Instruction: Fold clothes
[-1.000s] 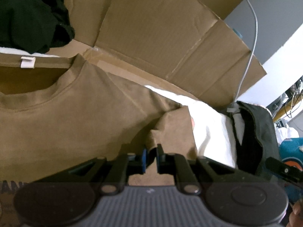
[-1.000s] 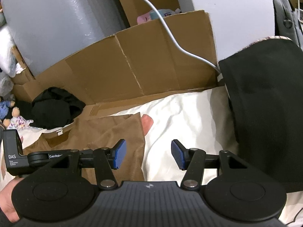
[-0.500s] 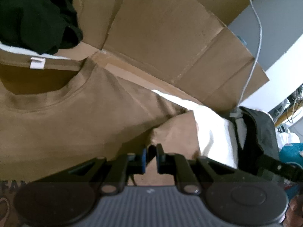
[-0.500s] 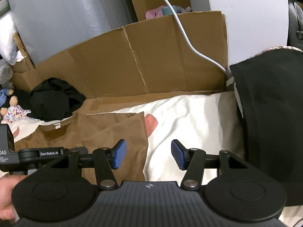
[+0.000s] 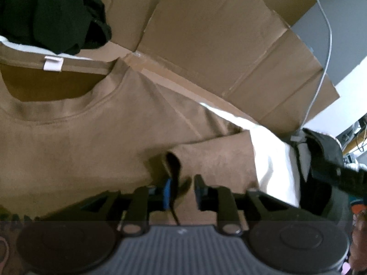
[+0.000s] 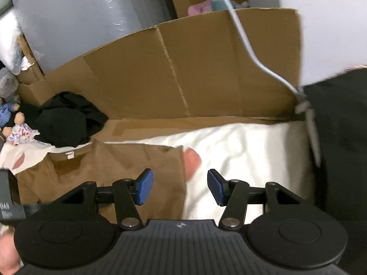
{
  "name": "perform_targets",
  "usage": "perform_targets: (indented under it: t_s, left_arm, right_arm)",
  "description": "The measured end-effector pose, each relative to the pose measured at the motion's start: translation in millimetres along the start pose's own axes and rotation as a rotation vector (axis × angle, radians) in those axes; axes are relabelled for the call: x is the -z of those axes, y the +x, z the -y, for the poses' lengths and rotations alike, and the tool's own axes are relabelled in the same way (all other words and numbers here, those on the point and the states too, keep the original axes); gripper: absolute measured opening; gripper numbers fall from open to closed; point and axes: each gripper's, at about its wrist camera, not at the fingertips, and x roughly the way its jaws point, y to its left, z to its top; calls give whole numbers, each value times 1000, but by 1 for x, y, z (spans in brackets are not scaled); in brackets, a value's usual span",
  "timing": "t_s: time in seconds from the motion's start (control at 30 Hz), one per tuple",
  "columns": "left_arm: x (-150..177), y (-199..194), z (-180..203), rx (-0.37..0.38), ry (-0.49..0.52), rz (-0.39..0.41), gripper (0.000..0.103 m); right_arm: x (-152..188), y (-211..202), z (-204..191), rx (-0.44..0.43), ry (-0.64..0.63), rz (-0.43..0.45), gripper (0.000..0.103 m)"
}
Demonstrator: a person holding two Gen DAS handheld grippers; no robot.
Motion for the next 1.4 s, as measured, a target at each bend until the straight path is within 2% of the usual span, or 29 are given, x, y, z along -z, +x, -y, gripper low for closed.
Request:
perform_targets:
  t_s: [0.1, 0.27, 0.37, 0.7, 0.77, 0.83, 0.93, 1.03, 1.27, 1.4]
  left_arm:
    - [0, 2, -1, -4, -1, 4, 32]
    - [-3, -3, -3, -52, 0, 42, 33]
    - [-6, -1, -4, -62, 8, 52, 41]
    - [-15, 6, -5, -95, 34, 84, 43]
    - [-15, 9, -1, -105, 55, 84, 37]
    - [-14, 12, -1, -98, 51, 69, 24]
    - [-12, 12, -4, -90, 29, 59, 14]
    - [-10, 8, -11, -66, -11, 53, 10]
    - [-6, -6, -13, -3, -13, 45, 8]
    - [-5, -12, -15, 27, -18, 52, 6]
  right_arm:
    - [-9, 15, -1, -2, -3, -17, 57]
    - [-21, 36, -2, 18, -36, -43, 57]
    - [-19, 41, 2, 26, -35, -52, 57]
    - [-11, 45, 11, 28, -11, -66, 57]
    - [-13, 46, 12, 32, -11, -62, 57]
    - [-15, 50, 12, 37, -15, -68, 57]
    - [-19, 59, 9, 40, -41, -87, 57]
    - [-26, 73, 2, 48, -74, -117, 57]
    - [-33, 103, -27, 74, -177, -157, 57]
    - [-29, 113, -37, 128, -224, -153, 57]
